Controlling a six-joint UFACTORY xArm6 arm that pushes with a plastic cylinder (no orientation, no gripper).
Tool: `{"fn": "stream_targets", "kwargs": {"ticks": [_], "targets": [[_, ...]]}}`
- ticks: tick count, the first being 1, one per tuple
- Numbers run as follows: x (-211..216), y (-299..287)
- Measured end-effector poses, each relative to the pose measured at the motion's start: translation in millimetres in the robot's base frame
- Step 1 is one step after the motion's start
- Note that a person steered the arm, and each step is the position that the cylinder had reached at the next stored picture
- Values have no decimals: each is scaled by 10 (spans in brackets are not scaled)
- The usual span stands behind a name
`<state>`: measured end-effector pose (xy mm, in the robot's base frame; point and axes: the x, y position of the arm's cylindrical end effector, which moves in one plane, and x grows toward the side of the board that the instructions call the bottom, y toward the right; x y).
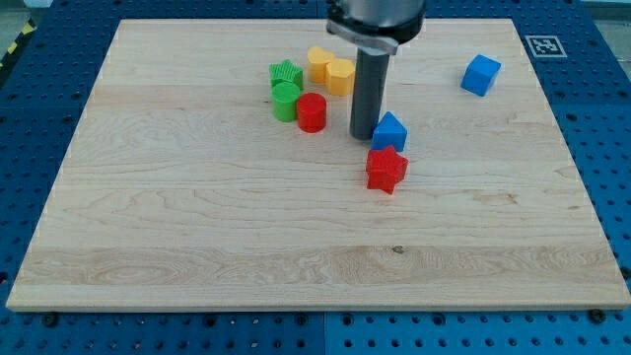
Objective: Slide the triangle to the left of the cube
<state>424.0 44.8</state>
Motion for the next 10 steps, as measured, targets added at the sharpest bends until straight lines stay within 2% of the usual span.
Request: {"fn": "stream_targets", "kwargs": {"ticks": [1, 2, 3, 4, 6, 7, 8, 9, 10], "targets": [[124, -208], [175, -36], [28, 635], [-243, 1009], [-54, 1165], [-333, 1583], [-666, 1649], [-687, 1650], [-416, 1666]]}}
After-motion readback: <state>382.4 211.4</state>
